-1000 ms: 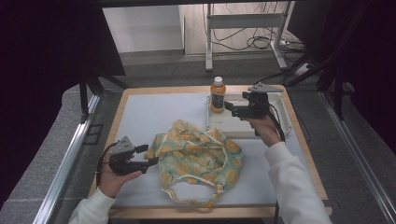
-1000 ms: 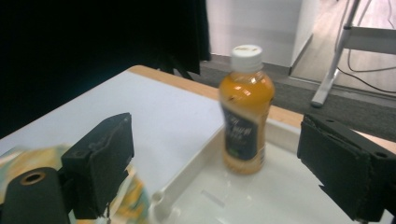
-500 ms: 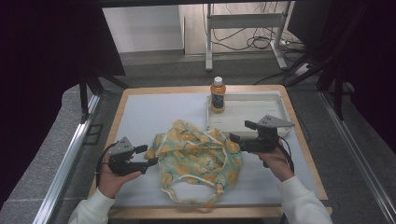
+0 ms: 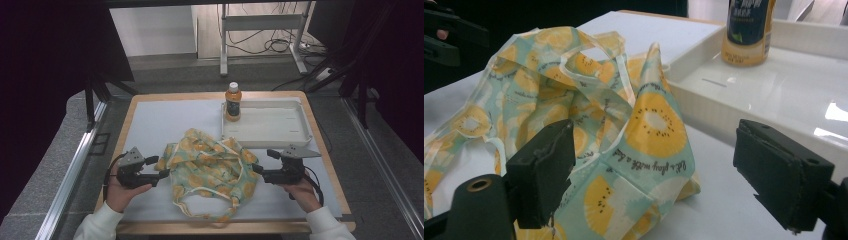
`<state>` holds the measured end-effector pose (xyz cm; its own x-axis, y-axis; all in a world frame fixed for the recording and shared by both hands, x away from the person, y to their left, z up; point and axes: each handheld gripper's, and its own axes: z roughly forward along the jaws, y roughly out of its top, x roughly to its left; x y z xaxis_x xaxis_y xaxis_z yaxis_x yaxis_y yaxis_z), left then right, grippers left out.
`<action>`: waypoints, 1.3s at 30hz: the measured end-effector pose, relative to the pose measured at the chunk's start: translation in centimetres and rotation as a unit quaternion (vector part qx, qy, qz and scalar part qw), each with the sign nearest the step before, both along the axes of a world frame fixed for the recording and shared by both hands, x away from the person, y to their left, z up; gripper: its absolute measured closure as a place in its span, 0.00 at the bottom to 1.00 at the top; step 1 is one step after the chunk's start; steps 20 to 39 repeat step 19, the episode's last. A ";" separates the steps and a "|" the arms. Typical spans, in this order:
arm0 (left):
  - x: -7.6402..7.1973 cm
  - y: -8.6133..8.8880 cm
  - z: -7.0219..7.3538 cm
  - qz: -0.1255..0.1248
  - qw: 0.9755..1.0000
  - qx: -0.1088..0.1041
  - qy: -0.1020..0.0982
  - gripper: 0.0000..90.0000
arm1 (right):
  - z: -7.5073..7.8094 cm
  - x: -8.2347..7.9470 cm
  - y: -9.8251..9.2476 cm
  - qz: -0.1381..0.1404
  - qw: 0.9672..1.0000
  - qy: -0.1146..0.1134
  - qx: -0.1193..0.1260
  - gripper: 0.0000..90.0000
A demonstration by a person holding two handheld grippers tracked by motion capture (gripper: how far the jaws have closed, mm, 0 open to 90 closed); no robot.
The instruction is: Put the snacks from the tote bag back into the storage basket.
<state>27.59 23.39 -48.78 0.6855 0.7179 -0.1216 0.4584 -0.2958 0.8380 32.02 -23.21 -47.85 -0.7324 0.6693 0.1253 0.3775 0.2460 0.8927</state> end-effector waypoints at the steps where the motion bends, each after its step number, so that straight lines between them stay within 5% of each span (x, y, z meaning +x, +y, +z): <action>1: 0.0 0.0 0.0 -0.001 1.000 0.001 -0.001 0.35 | -0.1 0.0 0.0 0.000 1.000 0.001 -0.001 0.19; 39: -0.2 0.1 0.2 -0.001 1.000 0.000 -0.004 0.35 | 0.1 -0.1 -0.3 -0.006 1.000 -0.014 -0.004 0.20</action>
